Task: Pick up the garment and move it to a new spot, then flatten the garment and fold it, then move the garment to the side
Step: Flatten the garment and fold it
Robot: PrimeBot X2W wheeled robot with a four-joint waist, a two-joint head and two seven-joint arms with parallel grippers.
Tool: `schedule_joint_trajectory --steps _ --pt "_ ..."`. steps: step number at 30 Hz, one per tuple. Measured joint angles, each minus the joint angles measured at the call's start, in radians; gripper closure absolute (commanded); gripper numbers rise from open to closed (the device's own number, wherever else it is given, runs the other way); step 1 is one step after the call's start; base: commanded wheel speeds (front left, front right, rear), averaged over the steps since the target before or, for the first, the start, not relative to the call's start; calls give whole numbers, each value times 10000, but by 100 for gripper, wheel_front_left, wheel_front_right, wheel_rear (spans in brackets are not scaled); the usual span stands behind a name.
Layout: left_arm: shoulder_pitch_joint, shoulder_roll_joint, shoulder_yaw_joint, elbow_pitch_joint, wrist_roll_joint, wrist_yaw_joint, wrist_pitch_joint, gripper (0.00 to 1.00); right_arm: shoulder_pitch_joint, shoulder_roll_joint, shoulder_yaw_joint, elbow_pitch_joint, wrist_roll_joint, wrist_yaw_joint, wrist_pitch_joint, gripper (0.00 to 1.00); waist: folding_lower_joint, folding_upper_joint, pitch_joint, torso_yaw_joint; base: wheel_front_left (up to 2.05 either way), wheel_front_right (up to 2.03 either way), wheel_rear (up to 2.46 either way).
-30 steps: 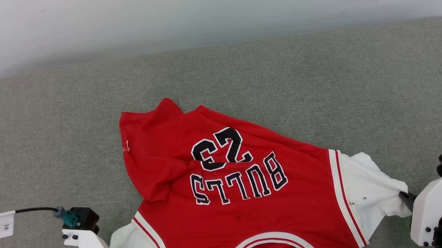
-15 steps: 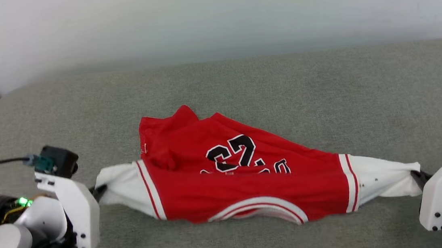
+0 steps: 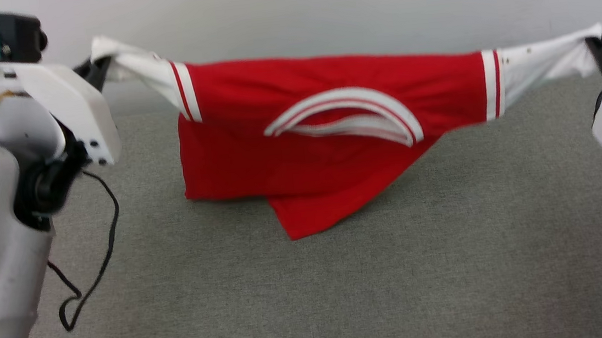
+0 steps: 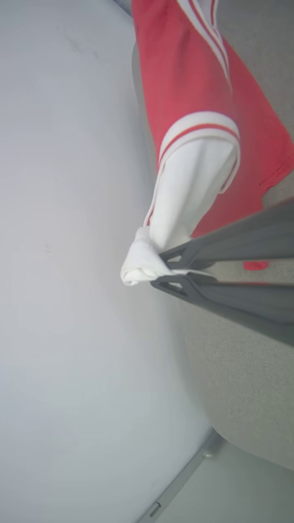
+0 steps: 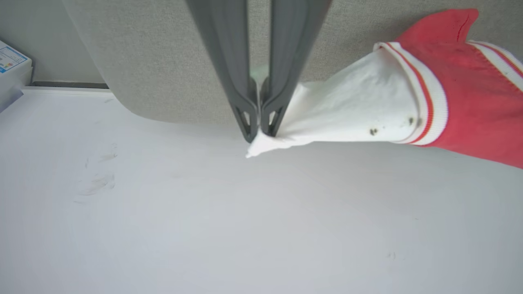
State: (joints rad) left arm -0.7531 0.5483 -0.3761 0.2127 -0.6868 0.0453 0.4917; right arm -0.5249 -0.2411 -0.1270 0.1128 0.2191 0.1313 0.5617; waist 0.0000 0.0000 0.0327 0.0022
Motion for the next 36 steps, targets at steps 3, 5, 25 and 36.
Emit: schedule_joint_trajectory --steps 3,5,25,36 --pt "-1150 -278 211 750 63 -79 -464 100 -1359 -194 75 464 4 0 -261 100 0 0 169 -81 0 0 0" --pt "-1926 -385 347 1174 59 -251 -771 100 -2302 -267 96 823 6 0 -527 100 0 0 351 -143 0 0 0" --pt "-8495 -165 1062 3937 1296 -704 -3875 100 -9907 -291 581 4483 -324 0 -3022 100 2 0 4150 -834 0 0 0" --pt "-9533 -261 1152 5417 1200 -1127 -4924 100 -11281 226 1473 5781 -153 0 -4614 100 3 0 6340 -1269 0 0 0"
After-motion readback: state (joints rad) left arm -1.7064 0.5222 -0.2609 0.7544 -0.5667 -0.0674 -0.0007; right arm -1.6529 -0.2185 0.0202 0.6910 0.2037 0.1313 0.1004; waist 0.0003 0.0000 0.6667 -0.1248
